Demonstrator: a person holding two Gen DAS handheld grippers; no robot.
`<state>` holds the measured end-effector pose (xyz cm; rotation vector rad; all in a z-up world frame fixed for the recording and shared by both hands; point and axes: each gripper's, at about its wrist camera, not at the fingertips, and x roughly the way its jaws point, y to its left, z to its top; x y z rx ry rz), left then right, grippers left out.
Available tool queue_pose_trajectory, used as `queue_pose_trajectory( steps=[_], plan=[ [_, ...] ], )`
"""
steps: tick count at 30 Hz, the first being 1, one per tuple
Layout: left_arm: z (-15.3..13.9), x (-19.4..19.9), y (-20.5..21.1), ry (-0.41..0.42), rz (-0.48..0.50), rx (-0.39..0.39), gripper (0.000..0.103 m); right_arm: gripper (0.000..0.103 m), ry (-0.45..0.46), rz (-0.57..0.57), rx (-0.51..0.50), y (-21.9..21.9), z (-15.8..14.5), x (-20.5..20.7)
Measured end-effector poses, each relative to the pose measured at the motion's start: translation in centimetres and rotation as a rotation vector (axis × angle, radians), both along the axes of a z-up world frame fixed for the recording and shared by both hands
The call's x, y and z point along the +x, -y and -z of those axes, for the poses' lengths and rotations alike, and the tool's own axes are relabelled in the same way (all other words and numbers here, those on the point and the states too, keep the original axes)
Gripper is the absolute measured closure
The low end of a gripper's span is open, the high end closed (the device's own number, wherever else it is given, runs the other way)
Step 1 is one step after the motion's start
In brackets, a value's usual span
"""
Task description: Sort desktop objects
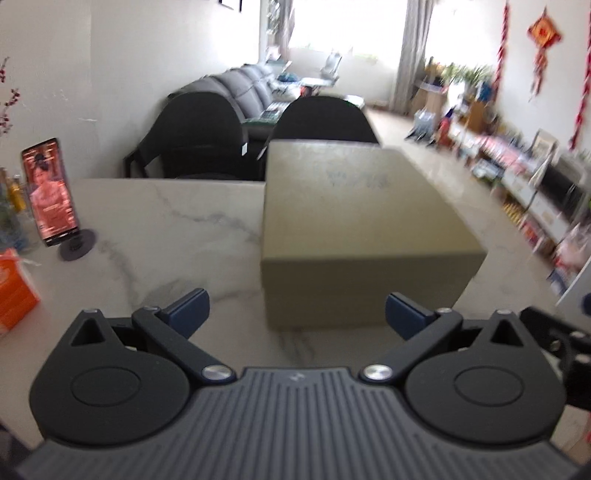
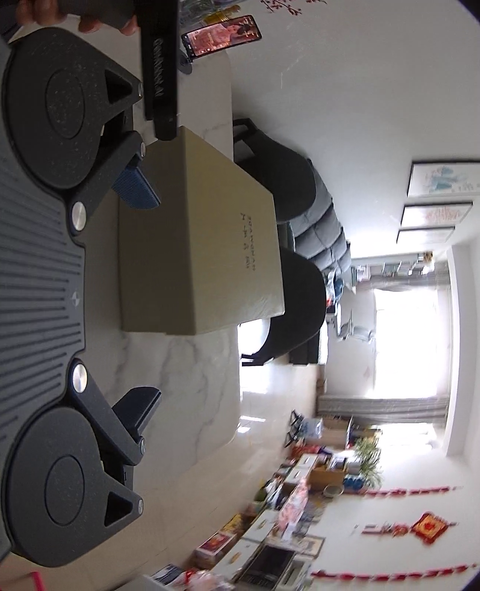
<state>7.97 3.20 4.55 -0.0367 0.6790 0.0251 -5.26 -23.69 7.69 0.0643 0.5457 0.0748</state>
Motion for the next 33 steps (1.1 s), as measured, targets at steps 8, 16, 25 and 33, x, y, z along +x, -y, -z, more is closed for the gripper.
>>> queue_pose_trajectory(
  steps=[8,16,25,33],
  plan=[
    [0.0,-1.3,0.8,-0.004,0.026,0.013,0.0,0.0,-0.011,0.023,-0.05,-1.0,-0.4,-1.7],
    [0.0,-2.0,1.1,-0.011,0.017,0.008,0.0,0.0,-0.027,0.071,-0.104,-1.1,-0.4,-1.9],
    [0.4,-1.8,1.5,-0.025,0.02,0.022,0.0,0.0,-0.038,0.055,-0.108,-1.4,0.0,-1.6],
    [0.8,-1.4,1.6,-0.046,0.022,0.016,0.0,0.0,-0.061,0.045,-0.105,-1.4,0.3,-1.1]
  ],
)
